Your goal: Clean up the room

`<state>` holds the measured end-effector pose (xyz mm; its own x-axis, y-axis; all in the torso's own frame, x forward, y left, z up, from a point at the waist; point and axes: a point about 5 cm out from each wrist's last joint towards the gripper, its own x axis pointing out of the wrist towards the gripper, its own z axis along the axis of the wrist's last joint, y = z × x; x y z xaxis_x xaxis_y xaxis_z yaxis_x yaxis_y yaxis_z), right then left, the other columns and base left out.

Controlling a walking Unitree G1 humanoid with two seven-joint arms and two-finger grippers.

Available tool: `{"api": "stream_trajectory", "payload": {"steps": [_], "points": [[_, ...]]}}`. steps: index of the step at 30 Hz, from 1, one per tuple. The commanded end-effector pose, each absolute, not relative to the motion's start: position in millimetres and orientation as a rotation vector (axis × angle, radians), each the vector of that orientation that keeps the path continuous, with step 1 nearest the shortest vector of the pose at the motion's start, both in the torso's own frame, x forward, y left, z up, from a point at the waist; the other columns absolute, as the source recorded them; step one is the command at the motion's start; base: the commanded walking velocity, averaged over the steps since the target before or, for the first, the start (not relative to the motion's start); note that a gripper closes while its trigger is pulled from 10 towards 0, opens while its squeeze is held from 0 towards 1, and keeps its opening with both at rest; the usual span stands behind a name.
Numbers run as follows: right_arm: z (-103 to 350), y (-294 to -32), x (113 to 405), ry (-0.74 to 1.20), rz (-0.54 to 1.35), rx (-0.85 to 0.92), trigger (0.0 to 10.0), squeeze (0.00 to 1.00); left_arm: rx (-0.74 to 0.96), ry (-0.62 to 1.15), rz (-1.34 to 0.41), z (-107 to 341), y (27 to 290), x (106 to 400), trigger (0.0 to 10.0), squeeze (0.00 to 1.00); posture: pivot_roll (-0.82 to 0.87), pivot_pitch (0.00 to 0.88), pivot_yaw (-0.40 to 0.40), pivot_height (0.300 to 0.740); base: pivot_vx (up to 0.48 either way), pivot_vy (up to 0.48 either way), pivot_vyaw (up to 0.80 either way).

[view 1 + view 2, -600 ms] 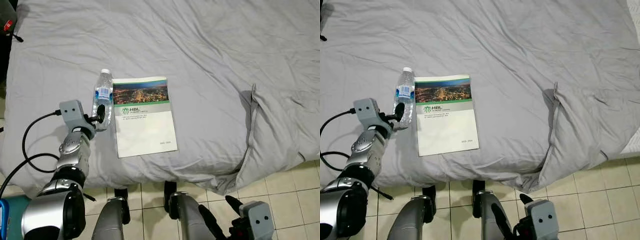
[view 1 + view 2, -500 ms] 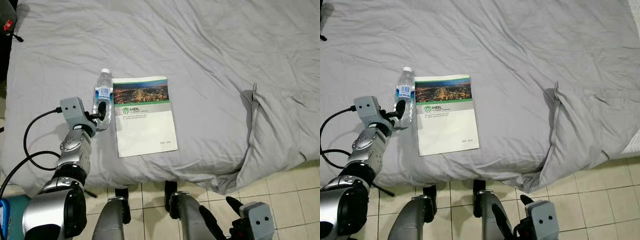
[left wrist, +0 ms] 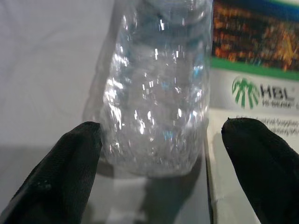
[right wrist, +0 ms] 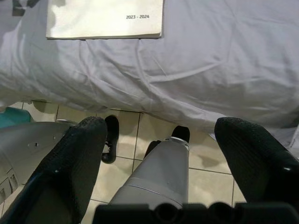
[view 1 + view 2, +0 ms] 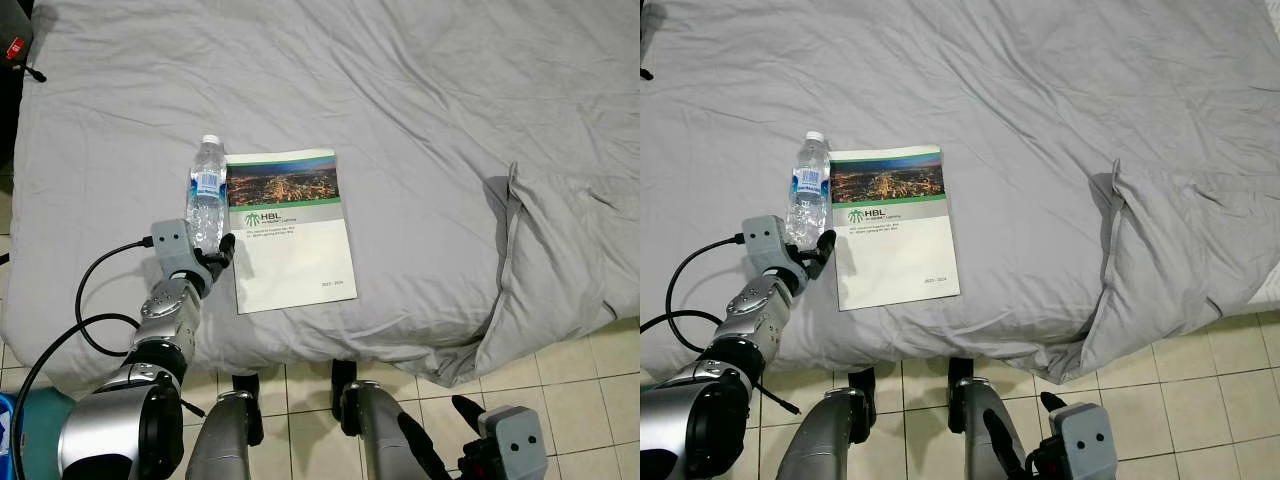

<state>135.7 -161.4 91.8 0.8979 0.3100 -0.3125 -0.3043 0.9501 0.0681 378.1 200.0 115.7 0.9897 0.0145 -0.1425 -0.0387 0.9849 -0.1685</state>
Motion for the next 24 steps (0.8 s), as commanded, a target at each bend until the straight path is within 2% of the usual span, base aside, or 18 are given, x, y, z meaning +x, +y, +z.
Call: {"api": "stream_trajectory", "payload": {"steps": [1,2,3,4,16,24], "points": [[86.6,-162.1,126.8,0.378,0.313,0.012,10.0,0.0,-0.151,0.247,0.04,90.1,201.2,366.0,10.0,0.0,-0.28,0.657,-0.09,0.74,0.0,0.0,0.0],[86.5,-162.4,126.7,0.379,0.313,0.01,10.0,0.0,-0.142,0.25,0.046,90.2,202.9,366.0,4.5,0.0,-0.28,0.657,-0.091,0.74,0.0,0.0,0.0],[86.5,-162.5,126.8,0.38,0.313,0.009,10.0,0.0,-0.137,0.251,0.051,90.6,204.1,366.0,0.7,0.0,-0.28,0.658,-0.091,0.74,0.0,0.0,0.0],[86.4,-163.0,126.1,0.381,0.312,0.008,10.0,0.0,-0.129,0.244,0.06,93.1,207.0,366.9,0.0,0.0,-0.28,0.658,-0.091,0.74,0.0,0.0,0.0],[80.0,-163.1,126.4,0.4,0.312,0.01,10.0,0.0,-0.098,0.179,0.08,98.6,222.6,364.2,0.0,0.0,-0.25,0.648,-0.075,0.74,0.0,0.0,0.0],[77.9,-164.7,124.5,0.409,0.307,0.011,10.0,0.0,-0.095,0.108,-0.052,85.3,206.5,350.7,0.0,0.0,-0.23,0.654,-0.065,0.74,0.0,0.0,0.0]]}}
